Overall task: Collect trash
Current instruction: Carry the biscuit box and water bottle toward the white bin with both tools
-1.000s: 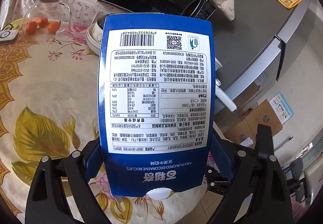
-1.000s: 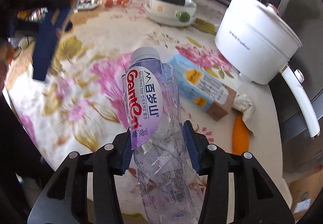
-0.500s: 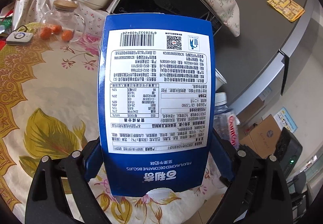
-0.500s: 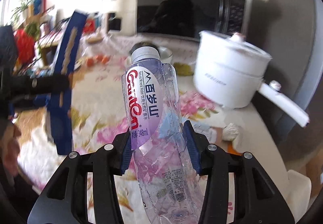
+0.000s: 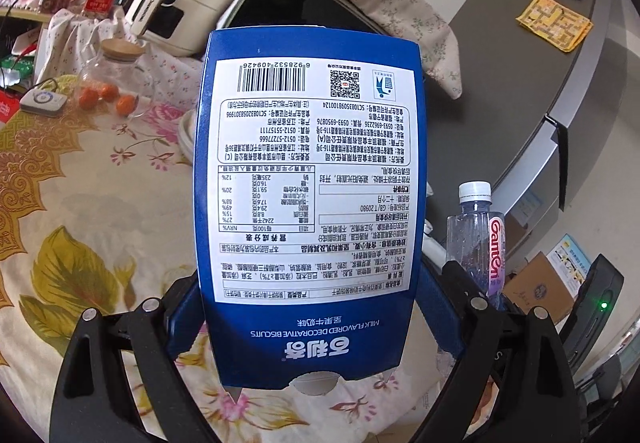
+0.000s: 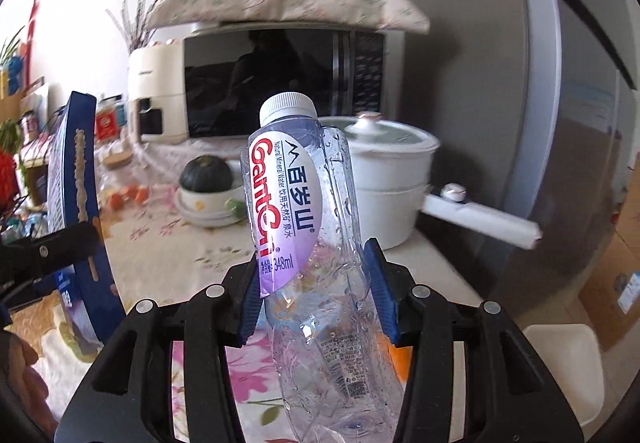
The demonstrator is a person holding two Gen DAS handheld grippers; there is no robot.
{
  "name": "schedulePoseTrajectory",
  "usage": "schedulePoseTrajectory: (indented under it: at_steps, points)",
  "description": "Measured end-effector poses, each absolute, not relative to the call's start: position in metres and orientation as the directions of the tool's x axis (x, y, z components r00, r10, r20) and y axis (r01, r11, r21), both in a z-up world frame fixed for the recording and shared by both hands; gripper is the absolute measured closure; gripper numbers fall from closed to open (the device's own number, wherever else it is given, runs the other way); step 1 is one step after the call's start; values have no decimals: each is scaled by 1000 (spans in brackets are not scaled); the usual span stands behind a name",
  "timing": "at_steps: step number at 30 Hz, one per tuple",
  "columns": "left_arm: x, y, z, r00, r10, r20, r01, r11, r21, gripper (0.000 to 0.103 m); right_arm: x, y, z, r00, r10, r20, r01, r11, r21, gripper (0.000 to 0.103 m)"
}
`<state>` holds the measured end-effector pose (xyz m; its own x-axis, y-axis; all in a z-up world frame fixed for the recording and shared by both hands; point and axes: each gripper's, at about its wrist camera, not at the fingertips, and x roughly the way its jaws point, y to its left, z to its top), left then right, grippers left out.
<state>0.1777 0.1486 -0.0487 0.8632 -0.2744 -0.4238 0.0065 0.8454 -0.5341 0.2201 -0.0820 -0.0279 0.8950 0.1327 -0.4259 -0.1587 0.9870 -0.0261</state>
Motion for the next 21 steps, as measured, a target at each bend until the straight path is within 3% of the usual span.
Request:
schedulePoseTrajectory:
  at_steps: [7,21]
  points:
    - [187,97,-52,837,-336,-432,32,818,-574,15,213,-138,-10,921,37,-389,-66,996,-60,58]
    - [196,-31,-36,760,-471,-448,204,828,-523,15,201,-257,-8,914,-154,-374,150,988,-42,58]
